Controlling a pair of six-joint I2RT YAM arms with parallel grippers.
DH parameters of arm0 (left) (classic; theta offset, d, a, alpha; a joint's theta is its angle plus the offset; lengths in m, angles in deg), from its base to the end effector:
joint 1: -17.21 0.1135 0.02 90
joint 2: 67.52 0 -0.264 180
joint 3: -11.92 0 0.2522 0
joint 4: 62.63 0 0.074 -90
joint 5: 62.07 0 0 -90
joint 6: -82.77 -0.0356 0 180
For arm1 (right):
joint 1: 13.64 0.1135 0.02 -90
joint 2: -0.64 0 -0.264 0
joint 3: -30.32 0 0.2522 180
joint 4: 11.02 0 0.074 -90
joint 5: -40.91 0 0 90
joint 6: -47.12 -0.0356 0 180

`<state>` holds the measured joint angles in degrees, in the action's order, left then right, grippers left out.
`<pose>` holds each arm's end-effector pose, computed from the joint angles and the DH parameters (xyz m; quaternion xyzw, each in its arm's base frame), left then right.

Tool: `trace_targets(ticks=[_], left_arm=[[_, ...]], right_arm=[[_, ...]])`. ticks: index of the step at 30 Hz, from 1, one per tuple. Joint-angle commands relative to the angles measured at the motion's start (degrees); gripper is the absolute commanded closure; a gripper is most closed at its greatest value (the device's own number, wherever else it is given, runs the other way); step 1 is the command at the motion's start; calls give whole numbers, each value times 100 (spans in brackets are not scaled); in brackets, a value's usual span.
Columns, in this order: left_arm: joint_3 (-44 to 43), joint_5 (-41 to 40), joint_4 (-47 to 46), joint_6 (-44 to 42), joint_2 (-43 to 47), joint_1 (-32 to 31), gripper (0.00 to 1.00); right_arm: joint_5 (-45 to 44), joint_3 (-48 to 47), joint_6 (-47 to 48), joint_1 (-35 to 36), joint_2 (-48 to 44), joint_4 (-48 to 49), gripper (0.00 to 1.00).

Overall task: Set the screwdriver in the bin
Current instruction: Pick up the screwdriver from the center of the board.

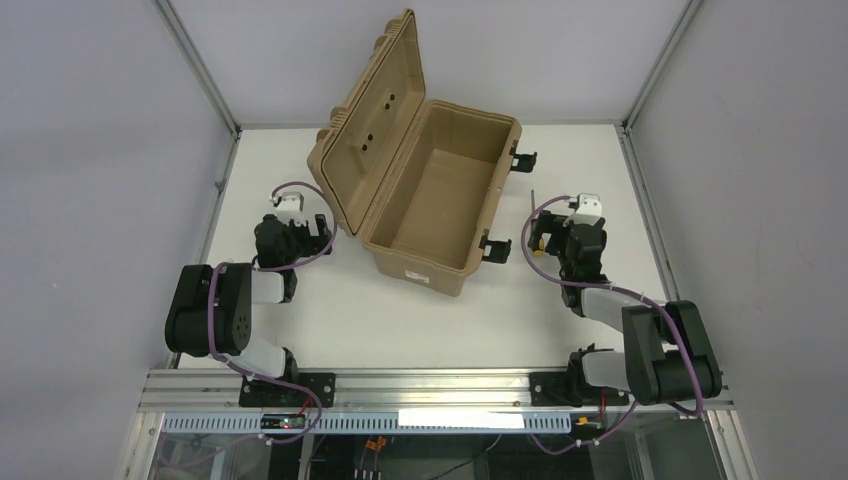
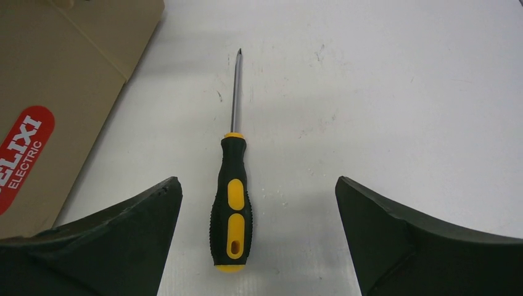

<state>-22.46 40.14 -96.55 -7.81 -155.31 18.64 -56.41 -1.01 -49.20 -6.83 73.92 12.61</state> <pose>0.2628 -0.0010 0.1385 0.0554 0.8124 -0.0768 0.5754 0.2343 0.0234 0.1634 0.0339 0.8092 0.0154 0.5864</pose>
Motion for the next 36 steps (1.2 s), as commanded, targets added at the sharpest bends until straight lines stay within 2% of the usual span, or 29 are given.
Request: trace_targets(ticks=[1, 6, 14, 23, 29, 36], left_arm=[[-12, -8, -97, 43, 139, -55, 1], [-13, -8, -93, 44, 140, -53, 1], [-12, -3, -96, 45, 139, -55, 1], [-12, -7, -101, 45, 143, -55, 1], [-14, -8, -101, 41, 139, -48, 1], [-13, -7, -101, 47, 139, -55, 1]], right_arm=[[-392, -170, -181, -33, -99, -46, 1], [-535, -157, -79, -30, -322, -78, 1], [-598, -949, 79, -31, -1150, -1575, 1], [-477, -2390, 424, -31, -1766, -3261, 1], [-551, -3563, 589, -33, -1776, -4426, 1], [-622, -4947, 988, -31, -1600, -5320, 1]])
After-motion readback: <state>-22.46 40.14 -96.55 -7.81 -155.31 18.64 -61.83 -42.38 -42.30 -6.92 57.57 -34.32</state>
